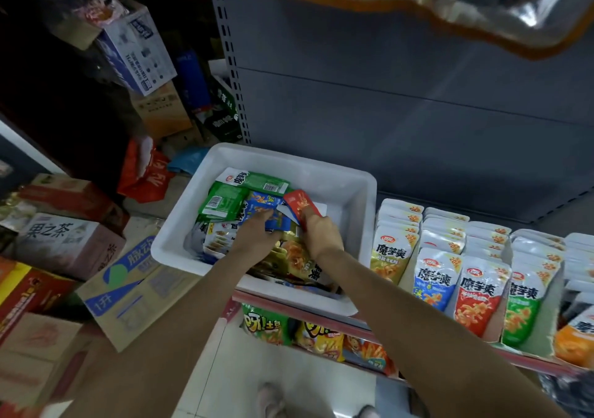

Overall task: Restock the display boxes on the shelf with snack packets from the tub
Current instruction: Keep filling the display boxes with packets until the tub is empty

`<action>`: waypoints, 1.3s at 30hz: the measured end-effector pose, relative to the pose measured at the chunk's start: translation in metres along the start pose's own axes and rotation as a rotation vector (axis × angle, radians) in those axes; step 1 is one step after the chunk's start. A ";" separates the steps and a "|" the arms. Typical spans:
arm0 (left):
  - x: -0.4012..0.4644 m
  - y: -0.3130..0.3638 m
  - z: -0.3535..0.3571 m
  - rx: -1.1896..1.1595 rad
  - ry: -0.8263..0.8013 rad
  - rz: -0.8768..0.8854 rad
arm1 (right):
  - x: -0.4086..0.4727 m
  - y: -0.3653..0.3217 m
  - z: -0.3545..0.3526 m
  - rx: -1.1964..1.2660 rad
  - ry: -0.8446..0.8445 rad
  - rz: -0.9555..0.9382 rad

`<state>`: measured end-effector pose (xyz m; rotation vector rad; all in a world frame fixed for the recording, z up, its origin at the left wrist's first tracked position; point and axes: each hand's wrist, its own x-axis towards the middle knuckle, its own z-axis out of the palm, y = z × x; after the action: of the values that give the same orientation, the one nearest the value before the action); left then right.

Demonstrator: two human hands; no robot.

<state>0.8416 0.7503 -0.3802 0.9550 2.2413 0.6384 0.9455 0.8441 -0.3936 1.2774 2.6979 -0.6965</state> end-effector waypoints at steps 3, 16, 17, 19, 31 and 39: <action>0.002 -0.004 0.001 -0.069 0.004 -0.022 | -0.007 -0.001 -0.002 -0.085 0.002 -0.041; -0.006 0.015 0.001 -0.709 0.097 -0.236 | -0.048 0.014 -0.013 0.136 0.044 -0.225; -0.009 0.020 -0.002 -0.765 0.114 -0.244 | -0.051 0.013 -0.016 0.210 0.050 -0.210; -0.017 0.028 -0.008 -0.888 0.164 -0.236 | -0.056 0.015 -0.027 0.335 0.113 -0.113; -0.048 0.104 0.037 -0.838 0.043 0.049 | -0.095 0.088 -0.105 1.269 0.424 0.247; -0.062 0.165 0.116 -0.180 0.109 0.450 | -0.148 0.198 -0.163 0.947 0.498 0.175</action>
<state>1.0329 0.8283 -0.3355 1.3708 2.0247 1.0928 1.2099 0.9171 -0.2830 2.0516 2.5623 -2.0027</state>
